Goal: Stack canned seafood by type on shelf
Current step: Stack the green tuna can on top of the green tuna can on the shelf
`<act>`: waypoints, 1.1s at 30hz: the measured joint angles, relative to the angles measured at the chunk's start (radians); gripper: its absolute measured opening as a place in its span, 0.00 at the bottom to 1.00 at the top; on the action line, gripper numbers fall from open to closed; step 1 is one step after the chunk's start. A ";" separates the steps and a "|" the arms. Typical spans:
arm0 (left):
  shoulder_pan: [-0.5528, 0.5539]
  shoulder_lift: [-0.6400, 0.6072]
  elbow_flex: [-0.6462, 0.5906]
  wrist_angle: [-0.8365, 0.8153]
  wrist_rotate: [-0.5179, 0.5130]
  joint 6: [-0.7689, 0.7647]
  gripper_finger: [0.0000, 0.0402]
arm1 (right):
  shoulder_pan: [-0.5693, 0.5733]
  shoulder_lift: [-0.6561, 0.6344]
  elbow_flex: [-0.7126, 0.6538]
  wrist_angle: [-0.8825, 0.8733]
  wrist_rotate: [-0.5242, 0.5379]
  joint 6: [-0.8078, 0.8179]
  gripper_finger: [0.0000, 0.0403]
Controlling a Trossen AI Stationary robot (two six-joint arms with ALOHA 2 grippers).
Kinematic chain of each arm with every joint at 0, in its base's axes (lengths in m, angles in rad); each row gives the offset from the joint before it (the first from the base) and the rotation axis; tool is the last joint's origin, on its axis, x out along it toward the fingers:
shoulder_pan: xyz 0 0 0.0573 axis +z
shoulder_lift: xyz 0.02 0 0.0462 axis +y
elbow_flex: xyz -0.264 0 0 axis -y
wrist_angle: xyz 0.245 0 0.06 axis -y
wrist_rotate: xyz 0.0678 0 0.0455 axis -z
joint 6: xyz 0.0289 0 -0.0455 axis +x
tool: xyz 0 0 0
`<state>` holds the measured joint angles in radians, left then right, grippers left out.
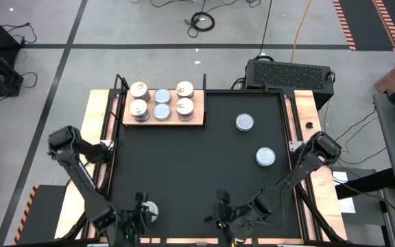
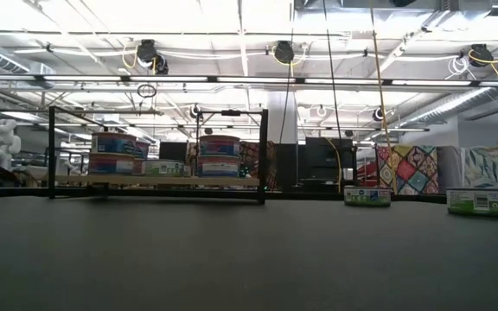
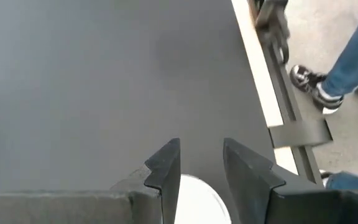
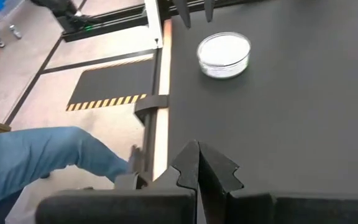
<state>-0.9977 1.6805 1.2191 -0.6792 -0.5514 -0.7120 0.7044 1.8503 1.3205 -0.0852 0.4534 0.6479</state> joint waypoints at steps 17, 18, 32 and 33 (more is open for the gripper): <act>-0.142 0.190 0.046 -0.100 0.027 -0.353 0.27 | 0.014 0.000 0.000 -0.018 -0.007 -0.063 0.00; -0.141 0.200 0.046 -0.102 0.025 -0.352 0.27 | 0.012 0.000 0.000 -0.018 -0.007 -0.066 0.00; -0.134 0.231 0.045 -0.147 -0.004 -0.319 0.26 | 0.005 0.000 0.000 -0.018 -0.010 -0.062 0.00; -0.134 0.231 0.045 -0.147 -0.005 -0.313 0.26 | 0.004 0.000 0.000 -0.018 -0.010 -0.061 0.00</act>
<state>-1.1320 1.9118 1.2636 -0.8257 -0.5564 -1.0249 0.7082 1.8503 1.3205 -0.1036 0.4431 0.5872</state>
